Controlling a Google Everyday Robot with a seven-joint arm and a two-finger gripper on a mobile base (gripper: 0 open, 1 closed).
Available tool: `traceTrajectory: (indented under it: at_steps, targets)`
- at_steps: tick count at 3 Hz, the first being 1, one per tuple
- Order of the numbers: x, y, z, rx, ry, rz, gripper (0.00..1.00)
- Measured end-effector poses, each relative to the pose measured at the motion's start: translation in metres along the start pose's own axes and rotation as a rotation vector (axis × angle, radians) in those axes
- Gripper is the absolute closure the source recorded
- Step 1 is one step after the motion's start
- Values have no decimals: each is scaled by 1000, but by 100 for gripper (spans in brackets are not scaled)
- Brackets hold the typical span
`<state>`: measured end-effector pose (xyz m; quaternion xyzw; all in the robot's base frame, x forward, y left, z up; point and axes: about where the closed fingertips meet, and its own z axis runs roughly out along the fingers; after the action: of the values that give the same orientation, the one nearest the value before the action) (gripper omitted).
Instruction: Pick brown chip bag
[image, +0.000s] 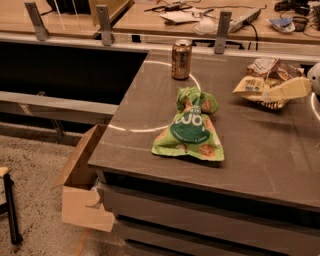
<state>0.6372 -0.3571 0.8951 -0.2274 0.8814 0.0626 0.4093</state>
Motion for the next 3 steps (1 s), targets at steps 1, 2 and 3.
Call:
traceTrajectory:
  at_steps: [1,2,3]
  targets:
    - [1,1,16,29,-31,4,0]
    - [6,1,27,31,-33,22,18]
    - [3,1,30,23,-45,15,41]
